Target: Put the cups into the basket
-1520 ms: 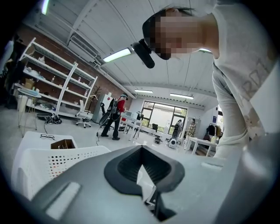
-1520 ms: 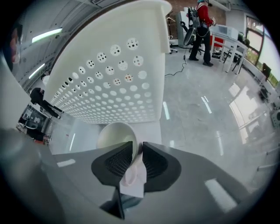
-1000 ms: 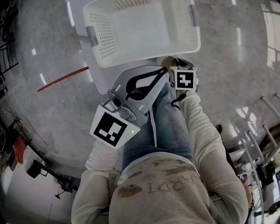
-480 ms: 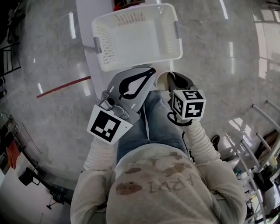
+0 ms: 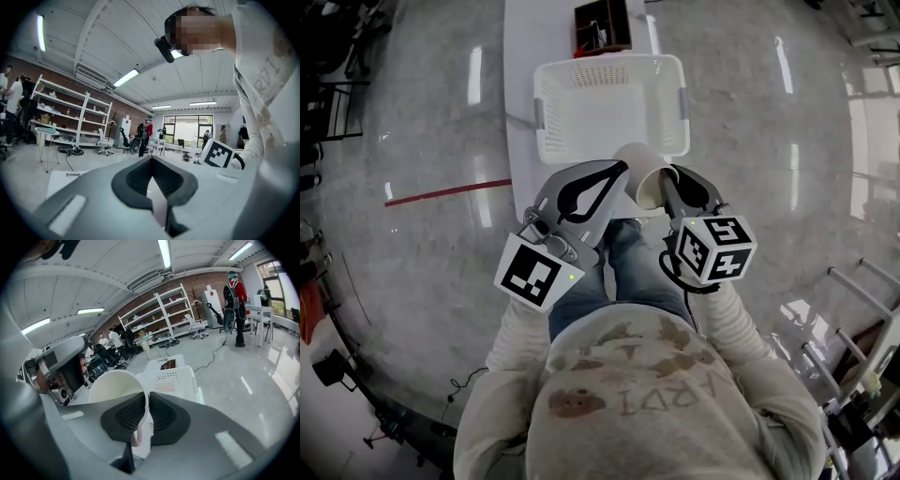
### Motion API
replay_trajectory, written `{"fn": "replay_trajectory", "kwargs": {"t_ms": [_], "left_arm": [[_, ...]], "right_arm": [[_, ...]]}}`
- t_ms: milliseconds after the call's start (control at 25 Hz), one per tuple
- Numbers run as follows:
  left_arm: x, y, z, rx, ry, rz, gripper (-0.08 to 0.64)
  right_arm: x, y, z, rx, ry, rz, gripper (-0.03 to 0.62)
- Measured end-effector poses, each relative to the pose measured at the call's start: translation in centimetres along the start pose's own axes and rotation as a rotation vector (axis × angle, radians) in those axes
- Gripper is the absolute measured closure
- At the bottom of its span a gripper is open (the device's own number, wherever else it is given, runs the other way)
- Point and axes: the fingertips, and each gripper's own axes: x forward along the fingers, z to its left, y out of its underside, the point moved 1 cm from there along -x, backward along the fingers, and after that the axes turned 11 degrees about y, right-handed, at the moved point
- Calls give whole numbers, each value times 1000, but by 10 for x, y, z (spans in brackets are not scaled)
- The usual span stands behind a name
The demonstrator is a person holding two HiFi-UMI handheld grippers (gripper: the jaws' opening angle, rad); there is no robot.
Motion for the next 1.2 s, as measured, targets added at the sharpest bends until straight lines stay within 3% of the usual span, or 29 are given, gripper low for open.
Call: {"fn": "replay_trajectory", "kwargs": {"t_ms": [240, 520, 840, 1200], "left_arm": [[-34, -20, 29, 14, -74, -31, 560], [-62, -27, 84, 1, -85, -46, 560], [-58, -5, 146, -19, 1, 0, 560], [-57, 32, 193, -74, 52, 42, 560]], "right_arm": [[26, -30, 25, -27, -14, -29, 540], [91, -44, 41, -71, 37, 19, 540], [206, -21, 37, -139, 110, 188, 540], [302, 27, 25, -317, 188, 418, 540]]}}
